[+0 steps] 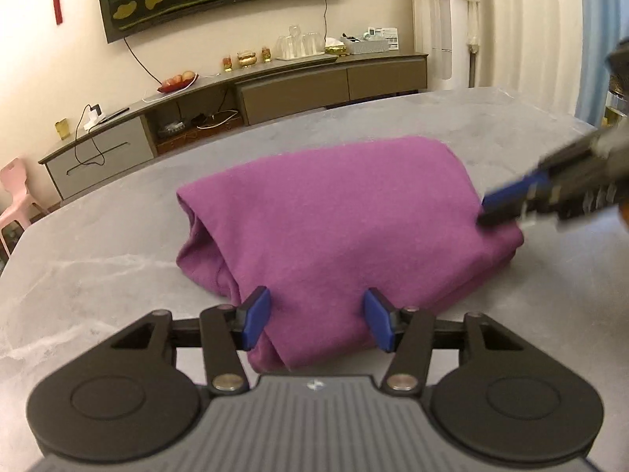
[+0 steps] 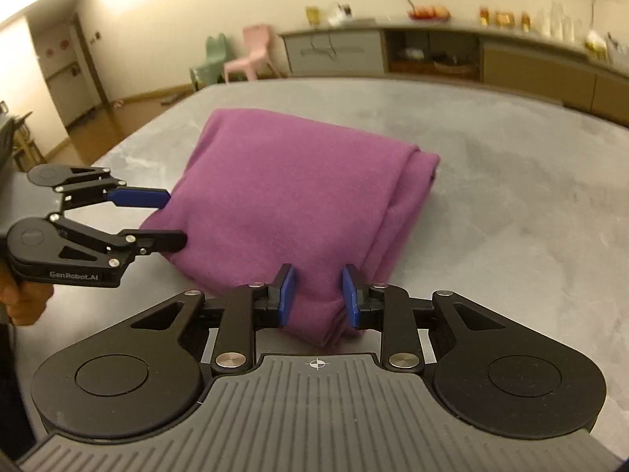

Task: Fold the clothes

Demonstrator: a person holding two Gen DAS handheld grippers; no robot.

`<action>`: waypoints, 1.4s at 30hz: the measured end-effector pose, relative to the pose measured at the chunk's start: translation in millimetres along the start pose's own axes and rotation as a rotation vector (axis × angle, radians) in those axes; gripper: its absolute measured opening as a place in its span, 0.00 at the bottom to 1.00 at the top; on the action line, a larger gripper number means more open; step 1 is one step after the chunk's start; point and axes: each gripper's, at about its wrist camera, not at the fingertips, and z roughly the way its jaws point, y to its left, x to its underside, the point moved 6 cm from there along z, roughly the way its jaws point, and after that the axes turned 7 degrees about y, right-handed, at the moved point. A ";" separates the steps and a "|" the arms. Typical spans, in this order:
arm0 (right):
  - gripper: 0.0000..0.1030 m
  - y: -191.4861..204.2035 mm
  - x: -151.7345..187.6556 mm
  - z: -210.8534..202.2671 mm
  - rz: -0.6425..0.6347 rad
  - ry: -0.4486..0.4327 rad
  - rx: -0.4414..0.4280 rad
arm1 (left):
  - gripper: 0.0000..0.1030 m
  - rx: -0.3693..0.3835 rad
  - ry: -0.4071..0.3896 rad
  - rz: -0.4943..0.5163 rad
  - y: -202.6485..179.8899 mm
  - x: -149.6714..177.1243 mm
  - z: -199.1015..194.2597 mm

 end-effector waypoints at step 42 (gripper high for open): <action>0.50 -78.7 -70.6 -6.3 0.057 -0.038 0.124 | 0.73 0.265 -0.097 -0.592 103.3 -99.3 93.6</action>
